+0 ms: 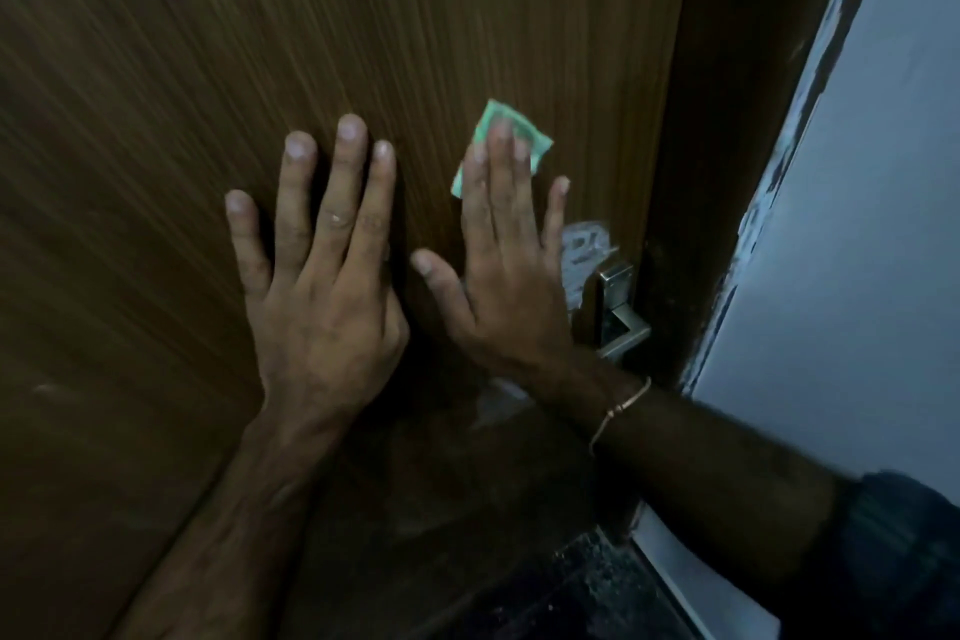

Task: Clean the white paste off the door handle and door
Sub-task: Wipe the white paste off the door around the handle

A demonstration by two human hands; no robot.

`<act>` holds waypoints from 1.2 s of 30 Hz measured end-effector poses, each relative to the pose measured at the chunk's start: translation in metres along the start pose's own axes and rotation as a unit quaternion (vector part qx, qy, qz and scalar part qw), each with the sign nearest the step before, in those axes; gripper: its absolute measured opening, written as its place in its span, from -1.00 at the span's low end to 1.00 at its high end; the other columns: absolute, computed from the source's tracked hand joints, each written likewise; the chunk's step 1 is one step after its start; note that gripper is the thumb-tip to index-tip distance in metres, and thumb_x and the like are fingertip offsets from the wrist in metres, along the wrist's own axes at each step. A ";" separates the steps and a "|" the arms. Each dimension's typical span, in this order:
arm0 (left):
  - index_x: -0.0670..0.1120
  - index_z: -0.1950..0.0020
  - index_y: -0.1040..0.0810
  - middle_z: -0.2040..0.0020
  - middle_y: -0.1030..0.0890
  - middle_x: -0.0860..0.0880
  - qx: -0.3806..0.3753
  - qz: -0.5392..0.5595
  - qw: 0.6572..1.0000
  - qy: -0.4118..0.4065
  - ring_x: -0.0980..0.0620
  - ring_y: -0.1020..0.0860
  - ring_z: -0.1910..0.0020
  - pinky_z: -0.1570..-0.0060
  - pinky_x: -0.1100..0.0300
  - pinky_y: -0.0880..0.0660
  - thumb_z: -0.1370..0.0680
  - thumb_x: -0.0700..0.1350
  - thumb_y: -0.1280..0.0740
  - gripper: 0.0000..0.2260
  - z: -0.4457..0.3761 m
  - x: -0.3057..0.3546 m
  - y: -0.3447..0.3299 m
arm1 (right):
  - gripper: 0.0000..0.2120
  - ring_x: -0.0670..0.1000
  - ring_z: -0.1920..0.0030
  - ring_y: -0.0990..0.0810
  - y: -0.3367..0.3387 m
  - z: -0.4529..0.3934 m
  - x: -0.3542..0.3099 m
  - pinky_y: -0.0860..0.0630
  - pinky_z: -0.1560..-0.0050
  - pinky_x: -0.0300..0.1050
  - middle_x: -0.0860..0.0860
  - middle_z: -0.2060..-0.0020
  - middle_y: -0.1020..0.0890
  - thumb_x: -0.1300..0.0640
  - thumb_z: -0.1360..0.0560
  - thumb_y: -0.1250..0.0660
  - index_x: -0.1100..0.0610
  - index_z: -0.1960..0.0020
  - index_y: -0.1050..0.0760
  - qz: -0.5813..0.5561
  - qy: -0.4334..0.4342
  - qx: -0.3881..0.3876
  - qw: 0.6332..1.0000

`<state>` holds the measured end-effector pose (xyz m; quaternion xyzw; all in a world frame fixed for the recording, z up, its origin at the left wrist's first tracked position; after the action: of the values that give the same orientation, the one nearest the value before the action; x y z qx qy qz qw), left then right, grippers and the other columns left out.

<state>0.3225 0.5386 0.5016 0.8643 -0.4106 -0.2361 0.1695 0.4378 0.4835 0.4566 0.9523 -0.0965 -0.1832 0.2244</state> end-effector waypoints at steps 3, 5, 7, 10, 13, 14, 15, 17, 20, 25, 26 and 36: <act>-0.04 -0.66 -0.05 -0.65 0.05 0.03 -0.004 0.006 1.000 -0.001 0.04 0.19 -0.62 -0.53 -0.09 0.27 -0.65 -0.08 -0.12 -0.42 0.000 0.001 0.000 | -0.24 0.13 -0.60 0.03 -0.009 0.005 0.002 0.04 -0.52 0.34 0.15 -0.59 0.02 -0.23 -0.61 -0.08 0.24 -0.58 0.02 0.010 0.053 -0.003 0.999; -0.05 -0.66 -0.05 -0.65 0.05 0.03 -0.010 0.007 1.000 0.004 0.04 0.19 -0.63 -0.53 -0.11 0.26 -0.60 -0.13 -0.18 -0.37 0.004 0.001 0.000 | -0.26 0.13 -0.58 -0.06 -0.026 0.063 0.004 -0.14 -0.46 0.37 0.12 -0.56 -0.04 -0.23 -0.59 -0.16 0.20 -0.57 -0.06 0.054 0.152 -0.102 0.982; -0.05 -0.66 -0.06 -0.65 0.04 0.03 -0.008 0.003 1.000 0.005 0.03 0.18 -0.63 -0.54 -0.12 0.25 -0.58 -0.16 -0.21 -0.35 0.004 0.000 0.001 | -0.30 0.12 -0.55 -0.13 -0.031 0.104 0.014 -0.28 -0.38 0.38 0.10 -0.54 -0.12 -0.25 -0.58 -0.17 0.16 -0.55 -0.16 0.091 0.192 -0.166 0.963; -0.04 -0.66 -0.05 -0.65 0.05 0.03 -0.002 -0.008 1.000 -0.001 0.05 0.18 -0.62 -0.53 -0.10 0.26 -0.62 -0.15 -0.20 -0.37 -0.001 0.001 0.001 | -0.29 0.07 -0.60 0.00 -0.035 0.065 0.003 -0.01 -0.52 0.33 0.07 -0.59 0.03 -0.26 -0.61 -0.04 0.14 -0.59 0.01 0.072 0.150 -0.106 0.980; -0.03 -0.66 -0.03 -0.65 0.07 0.04 -0.007 -0.007 1.000 0.004 0.06 0.20 -0.62 -0.53 -0.06 0.29 -0.64 -0.11 -0.18 -0.39 0.000 0.001 0.000 | -0.28 0.09 -0.60 0.03 -0.028 0.030 -0.011 0.11 -0.52 0.30 0.09 -0.59 0.04 -0.23 -0.61 -0.05 0.16 -0.60 0.05 0.032 0.117 -0.039 0.992; -0.03 -0.66 -0.03 -0.65 0.06 0.04 -0.012 -0.002 1.000 0.005 0.06 0.19 -0.62 -0.53 -0.07 0.29 -0.63 -0.12 -0.18 -0.38 0.002 0.001 0.000 | -0.27 0.10 -0.60 0.02 -0.029 0.040 -0.008 0.06 -0.53 0.30 0.10 -0.58 0.03 -0.22 -0.61 -0.09 0.17 -0.59 0.04 0.044 0.133 -0.057 0.989; -0.04 -0.66 -0.04 -0.65 0.05 0.03 -0.014 0.002 1.000 0.004 0.05 0.19 -0.62 -0.53 -0.08 0.28 -0.62 -0.13 -0.19 -0.37 0.003 0.001 0.001 | -0.26 0.10 -0.59 0.00 -0.029 0.056 -0.004 0.00 -0.52 0.31 0.10 -0.57 0.01 -0.23 -0.60 -0.13 0.17 -0.58 0.01 0.057 0.152 -0.085 0.983; -0.04 -0.66 -0.05 -0.65 0.05 0.03 -0.013 0.004 1.000 0.001 0.05 0.18 -0.62 -0.54 -0.09 0.26 -0.60 -0.14 -0.20 -0.36 0.002 0.001 0.003 | -0.27 0.10 -0.58 -0.05 -0.026 0.081 0.000 -0.11 -0.50 0.32 0.10 -0.55 -0.05 -0.24 -0.58 -0.18 0.17 -0.55 -0.05 0.074 0.163 -0.120 0.977; -0.04 -0.66 -0.03 -0.65 0.07 0.04 -0.012 -0.002 1.000 0.001 0.05 0.19 -0.62 -0.54 -0.09 0.26 -0.63 -0.11 -0.16 -0.39 0.000 0.001 0.001 | -0.28 0.07 -0.59 -0.02 -0.023 0.048 -0.012 0.04 -0.53 0.28 0.11 -0.58 -0.06 -0.23 -0.61 -0.10 0.18 -0.58 -0.03 0.050 0.141 -0.076 0.986; -0.05 -0.66 -0.03 -0.65 0.06 0.03 -0.017 0.013 1.000 0.009 0.05 0.20 -0.62 -0.53 -0.12 0.26 -0.60 -0.17 -0.21 -0.34 0.002 0.001 0.000 | -0.24 0.07 -0.60 0.07 -0.008 0.043 0.025 0.06 -0.54 0.29 0.10 -0.59 0.07 -0.25 -0.61 -0.08 0.18 -0.59 0.07 0.077 0.002 -0.073 0.994; -0.05 -0.66 -0.04 -0.65 0.04 0.02 -0.013 0.011 1.000 0.010 0.04 0.19 -0.62 -0.53 -0.12 0.26 -0.59 -0.19 -0.22 -0.34 0.002 0.001 0.001 | -0.23 0.08 -0.60 0.08 -0.012 0.062 0.022 0.04 -0.54 0.29 0.11 -0.59 0.07 -0.27 -0.60 -0.08 0.18 -0.59 0.08 0.084 0.006 -0.107 0.991; -0.07 -0.66 -0.06 -0.65 0.06 0.02 -0.033 0.025 0.999 0.021 -0.03 0.11 -0.64 -0.53 -0.18 0.20 -0.58 -0.22 -0.25 -0.32 0.004 0.002 0.004 | -0.22 0.06 -0.61 0.09 -0.019 0.078 0.017 0.01 -0.53 0.31 0.09 -0.60 0.09 -0.29 -0.60 -0.04 0.17 -0.60 0.09 0.057 -0.003 -0.122 0.991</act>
<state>0.3191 0.5344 0.5001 0.8523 -0.4205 -0.2267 0.2130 0.4252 0.4650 0.3781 0.9101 -0.1285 -0.1837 0.3486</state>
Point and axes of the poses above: each hand's wrist, its own z-axis away from the middle knuckle, its own y-axis out of the back of the hand, x = y × z, the point moved 8 cm from there along -z, towards the middle knuckle
